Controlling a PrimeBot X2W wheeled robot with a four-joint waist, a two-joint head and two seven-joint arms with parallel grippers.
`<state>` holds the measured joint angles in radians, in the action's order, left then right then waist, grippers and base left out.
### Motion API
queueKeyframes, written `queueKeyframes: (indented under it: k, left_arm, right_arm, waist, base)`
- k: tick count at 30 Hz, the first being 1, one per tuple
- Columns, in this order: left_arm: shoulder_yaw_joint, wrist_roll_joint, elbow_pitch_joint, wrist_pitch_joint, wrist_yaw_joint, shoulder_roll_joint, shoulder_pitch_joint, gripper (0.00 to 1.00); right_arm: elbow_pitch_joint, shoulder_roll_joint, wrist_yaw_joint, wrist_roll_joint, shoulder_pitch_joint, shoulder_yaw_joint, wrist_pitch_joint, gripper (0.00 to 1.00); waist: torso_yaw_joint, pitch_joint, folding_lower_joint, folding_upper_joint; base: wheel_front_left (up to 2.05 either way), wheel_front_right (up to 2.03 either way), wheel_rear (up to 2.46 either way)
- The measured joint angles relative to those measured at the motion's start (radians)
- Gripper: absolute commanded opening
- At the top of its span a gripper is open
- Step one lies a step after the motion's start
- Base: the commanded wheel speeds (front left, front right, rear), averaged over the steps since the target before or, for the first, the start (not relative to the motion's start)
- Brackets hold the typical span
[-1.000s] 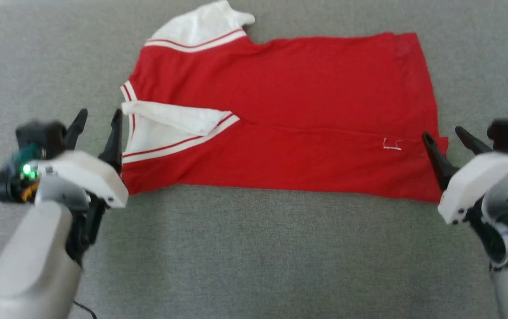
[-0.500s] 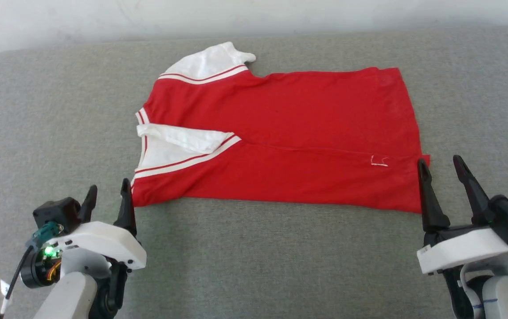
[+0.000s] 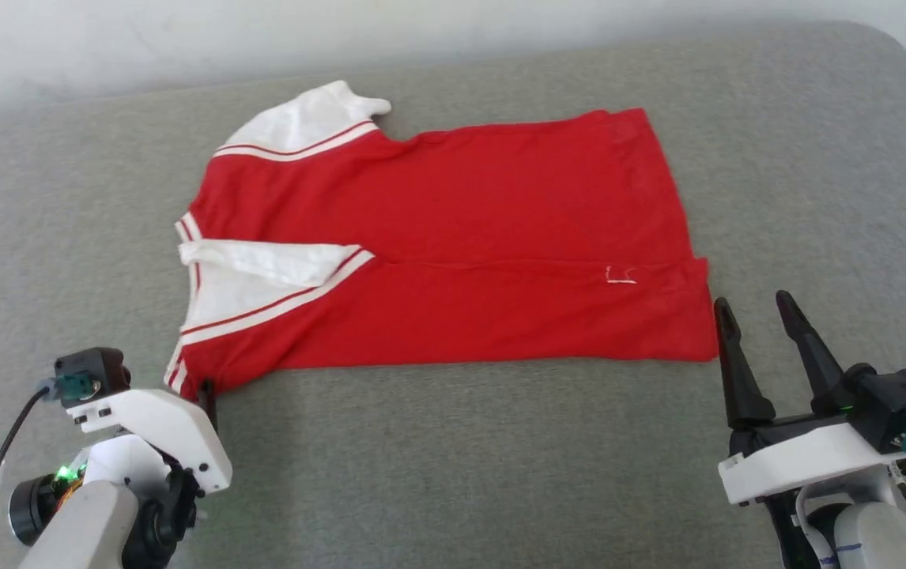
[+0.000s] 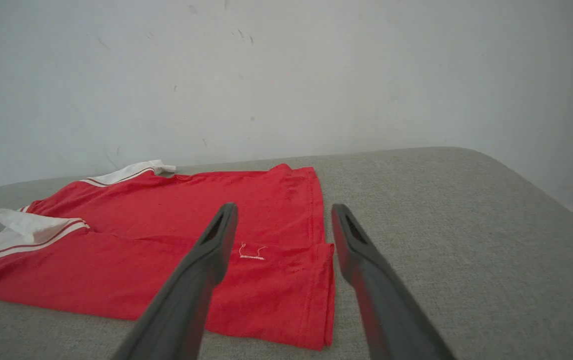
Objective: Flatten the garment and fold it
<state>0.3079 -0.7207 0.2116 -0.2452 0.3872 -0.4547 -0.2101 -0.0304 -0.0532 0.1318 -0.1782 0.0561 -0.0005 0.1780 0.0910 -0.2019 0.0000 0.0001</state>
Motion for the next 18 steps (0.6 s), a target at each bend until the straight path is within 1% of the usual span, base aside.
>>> queueKeyframes:
  k: [4,6,7,13,16,18]
  left_arm:
    - [0.014,-0.019,-0.002,-0.099,0.003,-0.033,-0.004,1.00]
    - [0.016,-0.028,-0.012,-0.136,0.001,-0.055,-0.008,0.23]
    - [0.018,-0.029,-0.019,-0.144,0.001,-0.060,-0.009,0.00]
    - [0.031,-0.029,-0.048,-0.140,-0.009,-0.058,-0.008,0.00]
    - [0.038,-0.026,-0.050,-0.120,-0.017,-0.054,-0.008,0.00]
    - [0.041,-0.024,-0.048,-0.106,-0.024,-0.051,-0.008,0.00]
  right_arm:
    - [-0.007,0.000,0.000,0.000,0.000,0.007,0.000,1.00]
    - [-0.012,0.000,0.000,0.001,0.000,0.009,-0.002,1.00]
    - [-0.015,0.000,0.000,0.001,0.000,0.010,-0.002,1.00]
    - [-0.039,0.000,0.000,0.019,0.015,-0.001,-0.021,1.00]
    - [-0.073,0.000,0.000,0.030,0.050,-0.020,-0.077,1.00]
    - [-0.108,0.000,0.000,0.031,0.084,-0.047,-0.144,1.00]
  waist:
    - [0.027,-0.006,-0.0001,0.0000]
    - [0.037,-0.008,0.0000,0.0000]
    - [0.041,-0.009,0.0000,0.0000]
    - [0.042,-0.012,0.0000,0.0000]
    - [0.030,-0.013,0.0001,0.0000]
    - [0.021,-0.014,0.0000,0.0000]
  base:
    - [0.00,0.00,0.00]
    - [0.00,0.00,0.00]
    - [0.00,0.00,0.00]
    - [0.00,0.00,0.00]
    - [0.00,0.00,0.00]
    - [0.00,0.00,0.00]
